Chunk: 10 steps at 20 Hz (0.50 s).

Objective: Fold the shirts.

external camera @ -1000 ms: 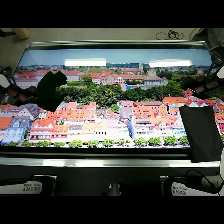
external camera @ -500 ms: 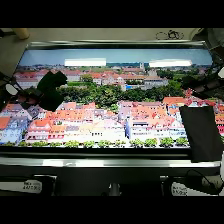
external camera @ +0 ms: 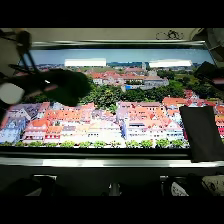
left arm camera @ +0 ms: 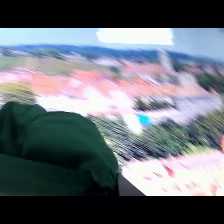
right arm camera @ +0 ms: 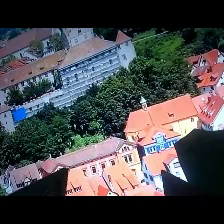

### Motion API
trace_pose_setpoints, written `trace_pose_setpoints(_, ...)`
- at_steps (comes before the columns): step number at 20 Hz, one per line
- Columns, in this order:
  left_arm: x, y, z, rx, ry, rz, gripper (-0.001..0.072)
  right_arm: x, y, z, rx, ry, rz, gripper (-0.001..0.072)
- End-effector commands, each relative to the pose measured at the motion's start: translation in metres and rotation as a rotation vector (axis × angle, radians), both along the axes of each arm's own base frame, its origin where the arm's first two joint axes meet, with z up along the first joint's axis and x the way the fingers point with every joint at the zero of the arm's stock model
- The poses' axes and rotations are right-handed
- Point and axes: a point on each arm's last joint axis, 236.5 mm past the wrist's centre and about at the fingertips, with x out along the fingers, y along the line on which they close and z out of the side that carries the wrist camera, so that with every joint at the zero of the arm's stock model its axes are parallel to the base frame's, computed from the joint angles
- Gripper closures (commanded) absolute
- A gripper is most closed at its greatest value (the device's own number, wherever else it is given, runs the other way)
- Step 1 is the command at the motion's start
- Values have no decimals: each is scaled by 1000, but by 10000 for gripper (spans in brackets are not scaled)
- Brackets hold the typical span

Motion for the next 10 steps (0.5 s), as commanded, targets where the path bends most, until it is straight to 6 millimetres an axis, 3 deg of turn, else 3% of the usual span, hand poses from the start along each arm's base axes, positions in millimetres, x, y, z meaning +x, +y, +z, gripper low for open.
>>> trace_pose_setpoints(1,-74,-121,-76,-15,118,-234,676,-33,7,34,-19,-45,9,86)
trace_pose_setpoints(2,-91,-141,-123,25,229,-257,672,-40,9,37,-20,-45,11,86)
trace_pose_setpoints(3,-103,-152,-158,64,318,-272,492,-46,11,38,-20,-36,14,86)
trace_pose_setpoints(4,-113,-155,-180,111,402,-289,71,-50,11,34,-19,-12,17,86)
trace_pose_setpoints(5,-114,-147,-186,169,451,-299,-1,-54,13,28,-13,23,22,85)
trace_pose_setpoints(7,-78,-95,-163,357,389,-293,-2,-64,17,8,10,123,38,84)
trace_pose_setpoints(9,-12,-7,-117,486,272,-102,-3,-65,24,-22,57,229,61,83)
trace_pose_setpoints(10,18,38,-100,471,252,14,0,-63,32,-41,96,279,91,83)
